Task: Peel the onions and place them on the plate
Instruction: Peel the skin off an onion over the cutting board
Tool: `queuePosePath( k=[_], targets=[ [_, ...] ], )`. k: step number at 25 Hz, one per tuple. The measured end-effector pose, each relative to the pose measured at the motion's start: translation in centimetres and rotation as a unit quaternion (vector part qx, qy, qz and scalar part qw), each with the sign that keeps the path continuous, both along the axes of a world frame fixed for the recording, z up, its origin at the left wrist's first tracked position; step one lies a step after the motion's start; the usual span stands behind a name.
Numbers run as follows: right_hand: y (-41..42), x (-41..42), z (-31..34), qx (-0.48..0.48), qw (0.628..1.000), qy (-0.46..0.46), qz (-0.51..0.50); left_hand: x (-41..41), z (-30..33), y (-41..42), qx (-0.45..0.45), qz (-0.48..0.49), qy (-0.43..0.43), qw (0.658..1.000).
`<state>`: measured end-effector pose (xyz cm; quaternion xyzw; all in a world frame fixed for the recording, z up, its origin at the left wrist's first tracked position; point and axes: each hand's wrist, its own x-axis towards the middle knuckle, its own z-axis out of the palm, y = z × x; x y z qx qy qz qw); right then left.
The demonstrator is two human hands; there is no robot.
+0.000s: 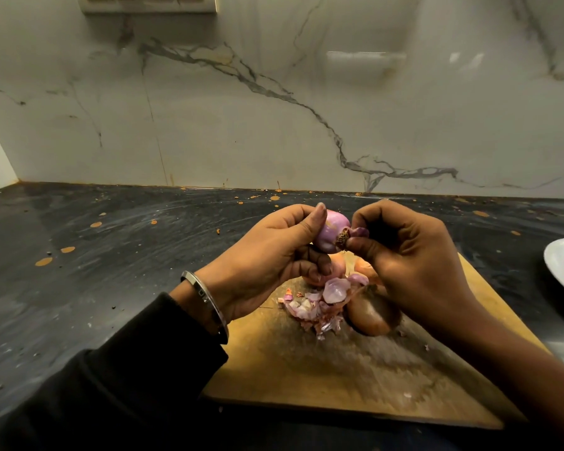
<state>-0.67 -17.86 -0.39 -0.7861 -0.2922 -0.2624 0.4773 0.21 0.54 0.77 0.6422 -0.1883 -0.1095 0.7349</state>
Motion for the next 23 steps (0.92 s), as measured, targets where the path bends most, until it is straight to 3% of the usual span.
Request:
queuePosePath(
  k=[4,9,16,23],
  targets=[
    [-0.01,-0.19,0.15,-0.006,0.998,-0.058,-0.014,0.03,-0.06,-0.07,-0.003,-0.004,0.0,1.0],
    [0.09,-0.1,0.11,0.03,0.999,0.029,0.022,0.17,0.11,0.16,-0.01,0.007,0.0,1.0],
    [0.02,-0.08,0.24,0.036,0.997,0.059,0.028,-0.05,0.26,0.26,0.046,0.021,-0.032,0.998],
    [-0.09,0.06,0.34,0.053,0.993,0.097,0.04,-0.48,0.2,-0.05,0.033,-0.027,-0.038,0.998]
  ],
)
